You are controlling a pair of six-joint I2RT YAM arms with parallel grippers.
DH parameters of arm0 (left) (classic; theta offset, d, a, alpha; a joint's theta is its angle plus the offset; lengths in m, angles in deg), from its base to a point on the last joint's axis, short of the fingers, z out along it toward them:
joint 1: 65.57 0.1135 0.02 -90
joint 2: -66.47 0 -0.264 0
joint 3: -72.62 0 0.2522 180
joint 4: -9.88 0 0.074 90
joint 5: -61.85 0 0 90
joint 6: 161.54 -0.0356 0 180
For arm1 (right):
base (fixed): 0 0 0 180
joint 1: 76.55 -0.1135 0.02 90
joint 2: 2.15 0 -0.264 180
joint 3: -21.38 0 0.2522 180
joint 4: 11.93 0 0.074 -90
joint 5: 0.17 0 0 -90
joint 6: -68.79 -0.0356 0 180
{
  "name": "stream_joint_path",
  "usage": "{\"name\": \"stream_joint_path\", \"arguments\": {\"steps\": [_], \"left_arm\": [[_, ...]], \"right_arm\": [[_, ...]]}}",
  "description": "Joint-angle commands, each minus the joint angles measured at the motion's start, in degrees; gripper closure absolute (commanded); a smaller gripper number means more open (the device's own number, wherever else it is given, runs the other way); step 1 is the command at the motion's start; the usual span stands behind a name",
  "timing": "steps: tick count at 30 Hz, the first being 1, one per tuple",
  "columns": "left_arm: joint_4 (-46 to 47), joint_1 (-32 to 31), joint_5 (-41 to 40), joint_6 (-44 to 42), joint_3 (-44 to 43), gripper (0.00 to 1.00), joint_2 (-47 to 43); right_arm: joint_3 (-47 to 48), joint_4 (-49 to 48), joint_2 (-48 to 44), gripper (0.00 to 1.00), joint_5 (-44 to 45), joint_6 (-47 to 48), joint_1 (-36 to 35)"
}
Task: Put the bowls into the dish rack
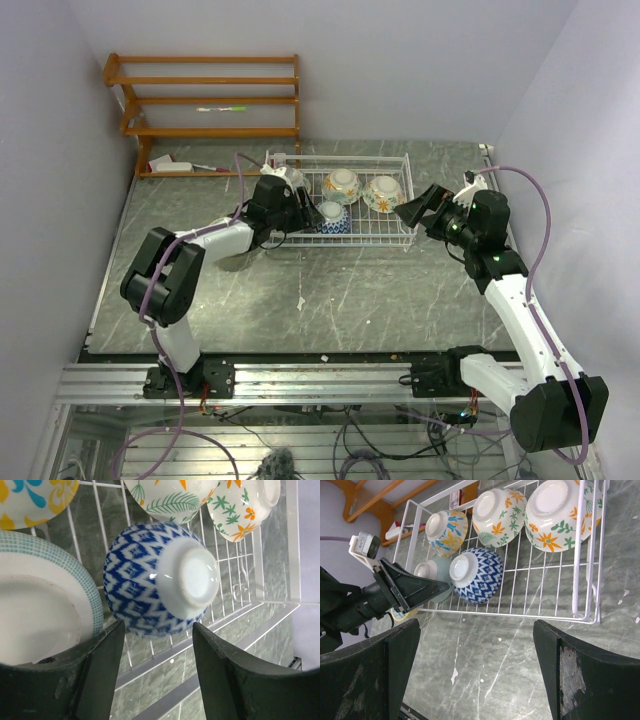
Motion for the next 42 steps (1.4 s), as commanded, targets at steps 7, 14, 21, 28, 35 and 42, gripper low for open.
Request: {"name": "stream_joint_path", "arguments": {"steps": [7, 14, 21, 28, 35, 42], "left_arm": [[-10.69, 1.11, -7.15, -4.72, -2.67, 0.31, -3.63], [-11.56, 1.09, -4.41, -7.23, -5.27, 0.18, -8.02], [-12.74, 1.02, -1.22, -10.67, -9.17, 0.13, -14.73], [-22.86, 1.55, -16.87, -15.65, -8.4, 0.13, -26.05], [-31.57, 11.28, -28.28, -9.08, -0.54, 0.15, -37.38], [-31.22, 16.62, -27.33, -3.1, 11.74, 0.19, -39.97]], "right_arm": [[-0.61, -1.95, -0.29, 0.04, -0.58, -0.45, 0.39], [0.14, -1.65, -0.41, 0.04, -0.54, -0.18, 0.37], [0.25, -1.54, -0.41, 0.04, -1.14, -0.23, 0.37], [0.15, -1.64, 0.28, 0.04, -2.5, 0.09, 0.37], [-0.51, -2.91, 0.89, 0.04, -4.98, 0.0, 0.29], [-1.53, -4.0, 1.12, 0.04, -7.12, -0.84, 0.35]]}}
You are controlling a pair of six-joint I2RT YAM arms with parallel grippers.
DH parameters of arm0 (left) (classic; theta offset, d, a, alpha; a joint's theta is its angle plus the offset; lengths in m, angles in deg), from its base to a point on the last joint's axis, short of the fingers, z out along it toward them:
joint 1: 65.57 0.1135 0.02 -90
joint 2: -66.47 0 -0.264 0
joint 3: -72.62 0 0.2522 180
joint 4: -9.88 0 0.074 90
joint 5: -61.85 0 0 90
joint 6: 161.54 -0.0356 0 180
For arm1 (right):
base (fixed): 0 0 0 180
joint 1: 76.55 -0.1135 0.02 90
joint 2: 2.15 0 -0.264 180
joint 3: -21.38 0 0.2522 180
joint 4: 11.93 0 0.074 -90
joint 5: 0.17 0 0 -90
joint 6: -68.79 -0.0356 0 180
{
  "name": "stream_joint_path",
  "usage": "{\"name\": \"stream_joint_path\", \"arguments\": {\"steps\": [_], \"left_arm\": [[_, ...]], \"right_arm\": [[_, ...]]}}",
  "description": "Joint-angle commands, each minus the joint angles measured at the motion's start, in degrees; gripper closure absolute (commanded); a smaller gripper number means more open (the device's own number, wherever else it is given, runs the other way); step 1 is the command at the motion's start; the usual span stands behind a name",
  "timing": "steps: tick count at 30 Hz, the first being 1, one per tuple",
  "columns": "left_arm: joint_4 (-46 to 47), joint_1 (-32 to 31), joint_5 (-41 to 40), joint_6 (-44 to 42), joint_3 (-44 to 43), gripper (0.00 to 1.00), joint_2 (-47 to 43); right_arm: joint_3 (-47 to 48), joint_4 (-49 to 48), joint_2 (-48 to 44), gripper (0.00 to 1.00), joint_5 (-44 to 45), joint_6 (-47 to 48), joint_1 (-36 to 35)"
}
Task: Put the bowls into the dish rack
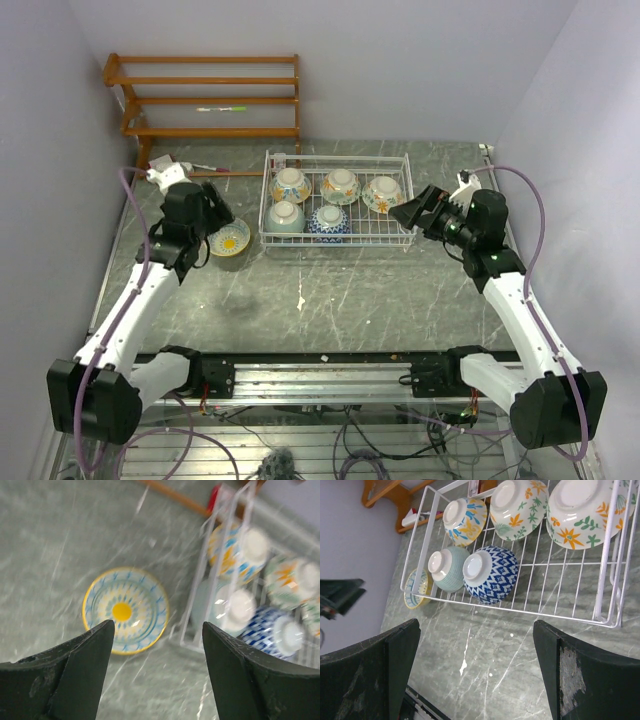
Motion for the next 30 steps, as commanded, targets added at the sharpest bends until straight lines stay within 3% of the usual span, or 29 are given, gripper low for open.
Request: {"name": "stream_joint_path", "arguments": {"steps": [1, 16, 30], "left_arm": [[-1.95, 0.42, -1.96, 5.08, 5.78, 0.19, 1.68], [7.97, 0.08, 1.92, 8.73, 3.53, 0.18, 20.09], [12.34, -0.01, 2.02, 9.86, -1.59, 0.18, 28.85]], "right_arm": [[-1.13, -1.8, -0.09, 0.04, -2.07, -0.44, 0.31], [-1.68, -0.78, -0.2, 0.04, -0.77, 0.59, 0.37], [-0.98, -0.43, 1.28, 0.04, 0.18, 1.73, 0.39]]}}
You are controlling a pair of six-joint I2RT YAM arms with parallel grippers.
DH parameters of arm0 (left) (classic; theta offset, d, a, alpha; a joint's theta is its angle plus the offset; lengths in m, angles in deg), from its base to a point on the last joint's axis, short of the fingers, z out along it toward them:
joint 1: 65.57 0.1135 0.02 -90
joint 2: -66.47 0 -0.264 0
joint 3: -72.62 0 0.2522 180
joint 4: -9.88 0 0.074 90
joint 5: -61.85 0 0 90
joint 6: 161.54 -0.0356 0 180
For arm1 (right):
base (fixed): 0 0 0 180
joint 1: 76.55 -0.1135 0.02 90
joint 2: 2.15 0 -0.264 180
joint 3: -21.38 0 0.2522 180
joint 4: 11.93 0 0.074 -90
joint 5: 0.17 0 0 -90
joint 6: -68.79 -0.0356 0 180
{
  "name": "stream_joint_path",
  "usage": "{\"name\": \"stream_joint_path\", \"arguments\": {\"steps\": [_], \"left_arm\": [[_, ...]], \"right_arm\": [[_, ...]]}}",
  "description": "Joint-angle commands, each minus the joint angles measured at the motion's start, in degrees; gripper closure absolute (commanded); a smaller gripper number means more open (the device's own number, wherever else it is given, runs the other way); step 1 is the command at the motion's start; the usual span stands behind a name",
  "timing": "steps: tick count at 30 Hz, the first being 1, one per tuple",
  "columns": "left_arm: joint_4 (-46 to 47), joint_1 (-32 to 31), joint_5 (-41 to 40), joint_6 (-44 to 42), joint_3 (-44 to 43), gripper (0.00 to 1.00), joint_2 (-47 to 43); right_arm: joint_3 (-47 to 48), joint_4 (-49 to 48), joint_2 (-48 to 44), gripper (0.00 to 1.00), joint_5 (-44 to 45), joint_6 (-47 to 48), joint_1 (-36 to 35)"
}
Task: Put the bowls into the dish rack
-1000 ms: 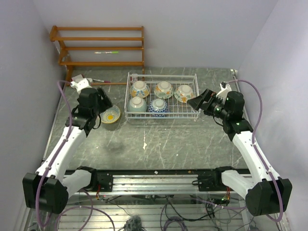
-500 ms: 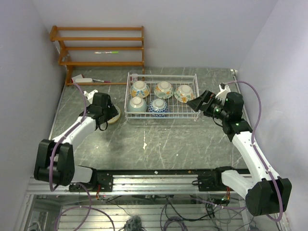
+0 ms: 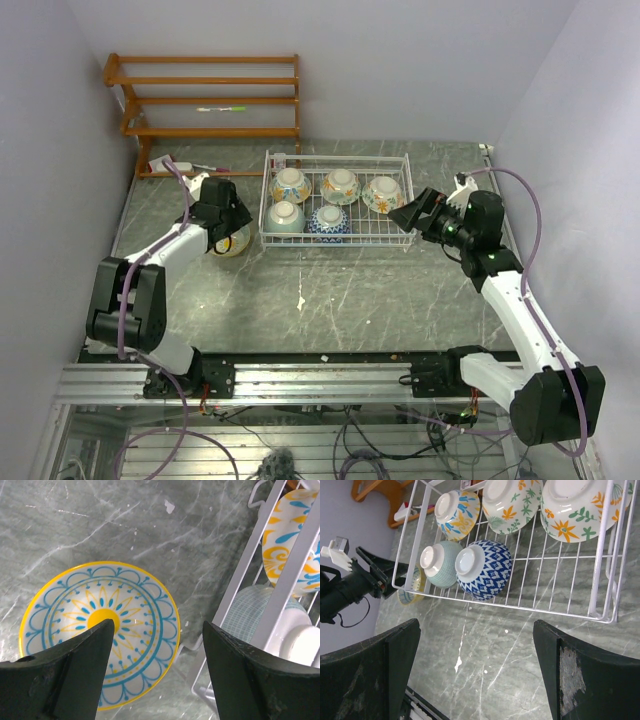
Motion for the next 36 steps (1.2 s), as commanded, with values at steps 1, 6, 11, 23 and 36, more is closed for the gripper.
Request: {"name": "stream_joint_path", "arguments": {"steps": [1, 6, 11, 23, 36], "left_arm": [[3.66, -0.1, -0.02, 0.63, -2.44, 0.18, 3.02], [4.26, -0.1, -0.26, 0.06, -2.86, 0.18, 5.68], [5.07, -0.01, -1.03, 0.08, -1.79, 0.19, 6.44], [8.48, 0.08, 0.28, 0.63, -1.61, 0.25, 10.72], [6.06, 0.08, -1.58, -0.81, 0.6, 0.89, 3.38]], "right_arm": [[0.35, -0.06, 0.5, 0.04, 0.6, 1.12, 0.4], [0.53, 0.37, 0.51, 0.04, 1.12, 1.49, 0.37], [0.27, 0.08, 0.56, 0.04, 1.25, 1.34, 0.42], [0.34, 0.85, -0.04, 0.04, 1.65, 1.83, 0.38], [-0.05, 1.04, -1.15, 0.04, 1.93, 1.19, 0.37]]}}
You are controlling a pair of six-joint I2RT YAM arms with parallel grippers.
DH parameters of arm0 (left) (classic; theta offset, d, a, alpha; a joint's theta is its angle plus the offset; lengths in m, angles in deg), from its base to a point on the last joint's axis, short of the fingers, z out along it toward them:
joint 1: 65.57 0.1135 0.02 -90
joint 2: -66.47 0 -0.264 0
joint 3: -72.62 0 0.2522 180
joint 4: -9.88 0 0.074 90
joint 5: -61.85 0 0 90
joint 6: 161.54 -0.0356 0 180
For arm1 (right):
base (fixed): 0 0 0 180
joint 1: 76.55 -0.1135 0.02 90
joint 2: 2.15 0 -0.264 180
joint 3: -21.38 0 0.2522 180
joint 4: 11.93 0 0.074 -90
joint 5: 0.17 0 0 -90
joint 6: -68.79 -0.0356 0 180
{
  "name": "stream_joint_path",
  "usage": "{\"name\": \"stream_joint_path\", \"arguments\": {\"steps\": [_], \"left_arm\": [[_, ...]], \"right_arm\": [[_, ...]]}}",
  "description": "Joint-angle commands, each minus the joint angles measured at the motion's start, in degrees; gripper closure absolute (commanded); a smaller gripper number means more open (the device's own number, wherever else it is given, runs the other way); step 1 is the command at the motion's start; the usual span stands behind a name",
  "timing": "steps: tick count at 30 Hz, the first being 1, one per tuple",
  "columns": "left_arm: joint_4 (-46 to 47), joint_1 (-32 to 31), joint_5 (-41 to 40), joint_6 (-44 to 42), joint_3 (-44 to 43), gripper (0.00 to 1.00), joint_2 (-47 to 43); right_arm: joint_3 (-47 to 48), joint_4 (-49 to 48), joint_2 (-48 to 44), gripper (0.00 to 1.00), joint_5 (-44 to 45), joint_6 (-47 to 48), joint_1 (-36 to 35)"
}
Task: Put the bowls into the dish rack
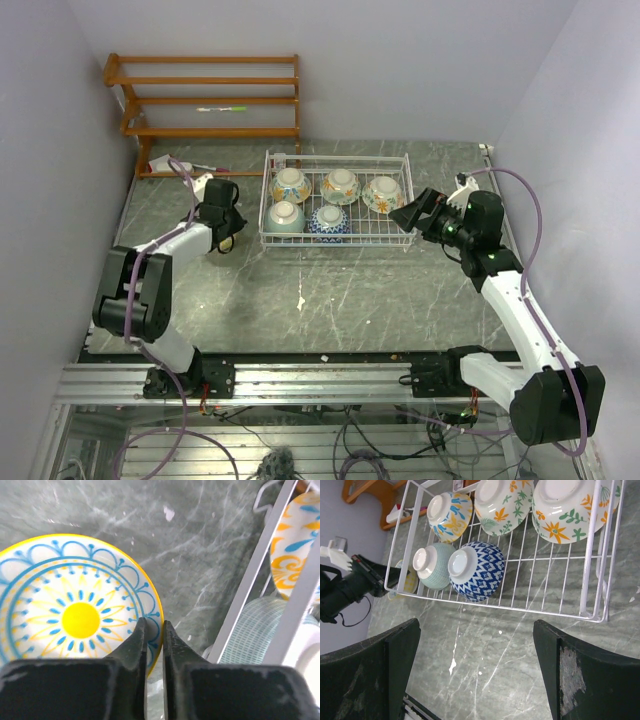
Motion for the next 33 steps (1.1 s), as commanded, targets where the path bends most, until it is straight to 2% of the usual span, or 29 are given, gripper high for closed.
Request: {"name": "stream_joint_path", "arguments": {"steps": [1, 9, 29, 33], "left_arm": [[0.05, 0.12, -2.05, -0.88, 1.15, 0.93, -3.48], [-2.46, 0.12, -4.3, -2.38, 4.07, 0.93, -10.43], [-4.92, 0.06, -6.87, -3.49, 11.6, 0.93, -18.54], [-4.46, 0.09, -6.73, -3.63, 12.61, 0.88, -18.71]], "right_arm": [[0.12, 0.81, -1.8, 0.04, 0.34, 0.22, 0.37], [0.2, 1.53, -2.82, 0.04, 0.45, 0.25, 0.37], [-1.05, -0.19, -2.38, 0.04, -1.13, -0.83, 0.37], [-0.88, 0.18, -2.72, 0.04, -1.05, -0.67, 0.37]]}}
